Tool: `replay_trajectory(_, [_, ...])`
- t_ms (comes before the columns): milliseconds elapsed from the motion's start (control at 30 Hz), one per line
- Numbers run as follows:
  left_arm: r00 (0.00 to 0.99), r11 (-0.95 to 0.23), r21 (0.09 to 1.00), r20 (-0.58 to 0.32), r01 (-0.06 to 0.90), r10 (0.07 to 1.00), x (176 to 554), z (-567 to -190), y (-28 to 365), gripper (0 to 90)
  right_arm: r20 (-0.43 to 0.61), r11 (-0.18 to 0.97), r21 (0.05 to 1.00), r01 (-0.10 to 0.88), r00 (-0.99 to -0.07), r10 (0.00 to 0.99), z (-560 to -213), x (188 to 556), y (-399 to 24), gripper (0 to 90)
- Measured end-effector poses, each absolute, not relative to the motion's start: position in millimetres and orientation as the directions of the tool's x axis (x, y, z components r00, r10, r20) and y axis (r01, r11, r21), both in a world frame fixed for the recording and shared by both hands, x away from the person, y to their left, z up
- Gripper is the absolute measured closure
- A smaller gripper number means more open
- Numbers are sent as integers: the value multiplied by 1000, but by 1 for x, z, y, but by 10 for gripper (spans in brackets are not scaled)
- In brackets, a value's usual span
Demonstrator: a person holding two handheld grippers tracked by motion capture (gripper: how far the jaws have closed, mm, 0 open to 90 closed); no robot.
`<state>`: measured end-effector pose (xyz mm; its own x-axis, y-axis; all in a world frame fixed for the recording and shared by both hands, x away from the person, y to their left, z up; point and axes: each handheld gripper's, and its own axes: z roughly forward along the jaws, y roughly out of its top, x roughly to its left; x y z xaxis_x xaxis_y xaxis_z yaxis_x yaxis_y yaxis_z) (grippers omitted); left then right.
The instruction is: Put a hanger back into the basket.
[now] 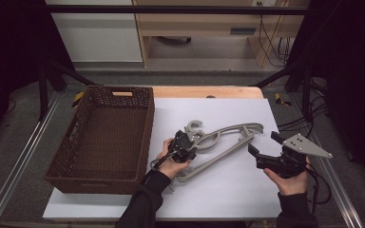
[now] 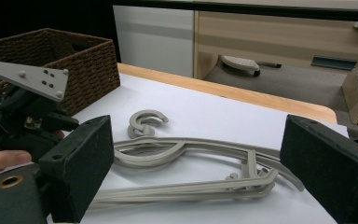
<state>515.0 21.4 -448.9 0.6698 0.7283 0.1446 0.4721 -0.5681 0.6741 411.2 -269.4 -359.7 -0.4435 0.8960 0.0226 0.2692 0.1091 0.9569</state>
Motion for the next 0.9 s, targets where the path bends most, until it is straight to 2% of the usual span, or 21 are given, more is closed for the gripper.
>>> replay_trajectory(300, [645,-548,665,128,508,753,520,-451,22,776,18,112,958,264,-445,895,-360,411,-270,102])
replay_trajectory(900, [649,-509,668,51,543,759,518,-443,28,801,12,117,958,263,-444,896,-360,412,-270,106])
